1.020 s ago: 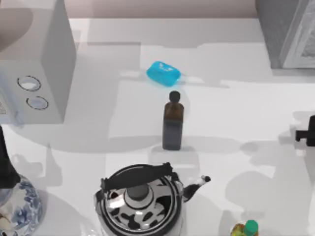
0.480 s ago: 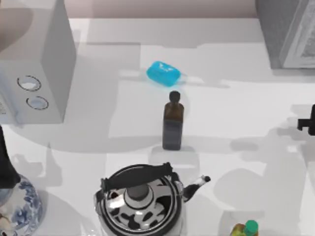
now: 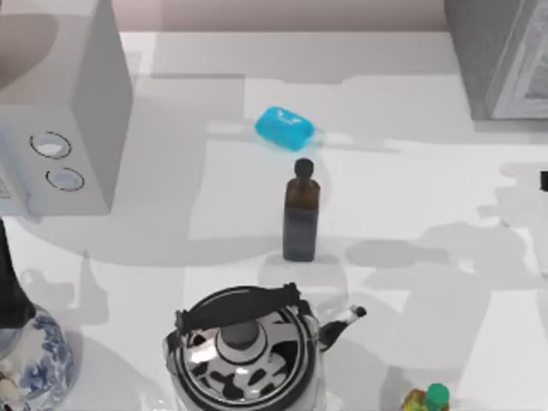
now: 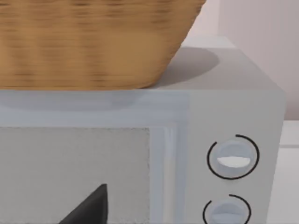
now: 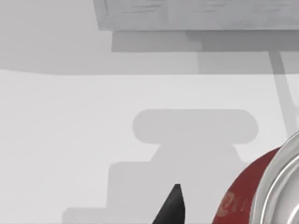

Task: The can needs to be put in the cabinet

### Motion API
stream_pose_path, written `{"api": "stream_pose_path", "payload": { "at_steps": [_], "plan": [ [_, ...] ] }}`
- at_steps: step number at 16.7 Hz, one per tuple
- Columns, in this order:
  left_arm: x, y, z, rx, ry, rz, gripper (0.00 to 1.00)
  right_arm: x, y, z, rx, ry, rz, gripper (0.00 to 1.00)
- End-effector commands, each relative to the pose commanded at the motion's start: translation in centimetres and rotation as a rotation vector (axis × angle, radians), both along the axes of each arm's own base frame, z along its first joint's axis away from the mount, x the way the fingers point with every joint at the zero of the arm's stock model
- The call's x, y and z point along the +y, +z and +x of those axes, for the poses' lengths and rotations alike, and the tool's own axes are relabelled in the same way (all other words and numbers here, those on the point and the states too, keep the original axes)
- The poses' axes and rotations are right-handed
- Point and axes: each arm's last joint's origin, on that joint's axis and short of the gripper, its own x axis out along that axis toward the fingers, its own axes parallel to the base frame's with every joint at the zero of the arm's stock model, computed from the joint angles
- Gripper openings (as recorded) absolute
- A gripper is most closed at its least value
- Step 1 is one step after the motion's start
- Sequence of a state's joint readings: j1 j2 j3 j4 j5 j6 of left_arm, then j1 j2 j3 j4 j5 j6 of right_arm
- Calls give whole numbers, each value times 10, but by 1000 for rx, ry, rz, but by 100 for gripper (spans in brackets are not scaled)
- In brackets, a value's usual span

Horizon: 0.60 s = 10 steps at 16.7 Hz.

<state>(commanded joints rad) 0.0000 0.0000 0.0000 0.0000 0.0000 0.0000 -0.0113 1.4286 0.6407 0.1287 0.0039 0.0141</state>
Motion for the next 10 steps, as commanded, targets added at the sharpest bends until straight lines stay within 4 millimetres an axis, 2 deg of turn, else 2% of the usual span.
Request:
{"api": "stream_pose_path", "payload": {
  "at_steps": [5, 10],
  "plan": [
    [0, 0, 0, 0, 0, 0, 100, 0, 56, -9, -57, 1, 0, 0],
    [0, 0, 0, 0, 0, 0, 100, 0, 59, -9, -61, 1, 1, 0]
  ]
}}
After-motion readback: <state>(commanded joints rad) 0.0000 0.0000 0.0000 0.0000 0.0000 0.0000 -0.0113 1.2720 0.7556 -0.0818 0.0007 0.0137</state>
